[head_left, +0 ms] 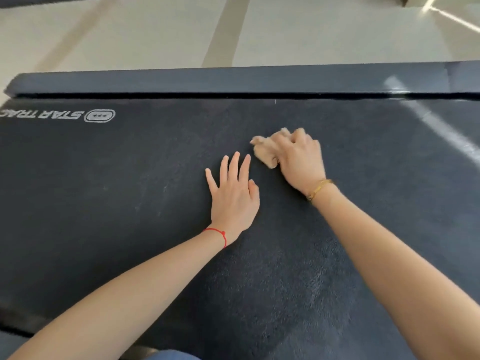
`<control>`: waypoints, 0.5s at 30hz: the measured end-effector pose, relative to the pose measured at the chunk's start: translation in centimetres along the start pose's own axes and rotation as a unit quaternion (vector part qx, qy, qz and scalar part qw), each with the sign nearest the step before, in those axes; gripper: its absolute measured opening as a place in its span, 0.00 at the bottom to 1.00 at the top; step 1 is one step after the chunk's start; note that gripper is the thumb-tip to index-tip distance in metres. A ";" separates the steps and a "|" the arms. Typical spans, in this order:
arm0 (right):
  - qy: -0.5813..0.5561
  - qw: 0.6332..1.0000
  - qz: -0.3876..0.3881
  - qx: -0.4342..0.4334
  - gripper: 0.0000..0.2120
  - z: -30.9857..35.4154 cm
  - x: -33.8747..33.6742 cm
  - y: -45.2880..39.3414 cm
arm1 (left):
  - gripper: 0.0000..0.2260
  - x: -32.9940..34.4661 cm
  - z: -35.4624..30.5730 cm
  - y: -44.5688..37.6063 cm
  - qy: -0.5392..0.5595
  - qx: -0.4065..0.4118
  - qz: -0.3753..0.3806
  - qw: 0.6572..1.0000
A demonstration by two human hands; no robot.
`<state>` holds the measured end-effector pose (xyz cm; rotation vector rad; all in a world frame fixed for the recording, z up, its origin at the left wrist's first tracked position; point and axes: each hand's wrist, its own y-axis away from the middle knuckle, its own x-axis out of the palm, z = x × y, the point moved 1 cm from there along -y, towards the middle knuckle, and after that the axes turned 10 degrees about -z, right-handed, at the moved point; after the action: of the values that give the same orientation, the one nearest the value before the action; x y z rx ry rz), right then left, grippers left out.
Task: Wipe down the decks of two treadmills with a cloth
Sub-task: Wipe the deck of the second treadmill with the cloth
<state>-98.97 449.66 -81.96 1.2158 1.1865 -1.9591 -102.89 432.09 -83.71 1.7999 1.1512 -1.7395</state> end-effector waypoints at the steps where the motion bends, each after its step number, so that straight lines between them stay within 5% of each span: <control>1: -0.016 1.000 0.008 -0.021 0.17 0.1 0.1 0.0 | 0.26 0.1 0.0 0.0 -0.004 0.001 0.000 1.000; 6: 0.002 1.000 -0.014 -0.005 0.18 -5.2 0.1 -3.4 | 0.26 0.2 -0.1 -0.2 -0.012 0.001 0.008 1.000; 12: 0.013 0.989 -0.041 0.139 0.15 -8.3 1.8 -9.4 | 0.27 0.0 -0.2 -0.5 -0.006 -0.003 0.009 1.000; 15: -0.013 0.997 -0.018 0.076 0.16 -4.3 3.0 -9.9 | 0.26 -0.1 -0.1 -0.4 -0.004 -0.002 0.010 1.000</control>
<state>-106.38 458.11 -81.64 1.2467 1.0697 -2.1192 -103.10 432.42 -83.53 1.7938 1.1292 -1.7310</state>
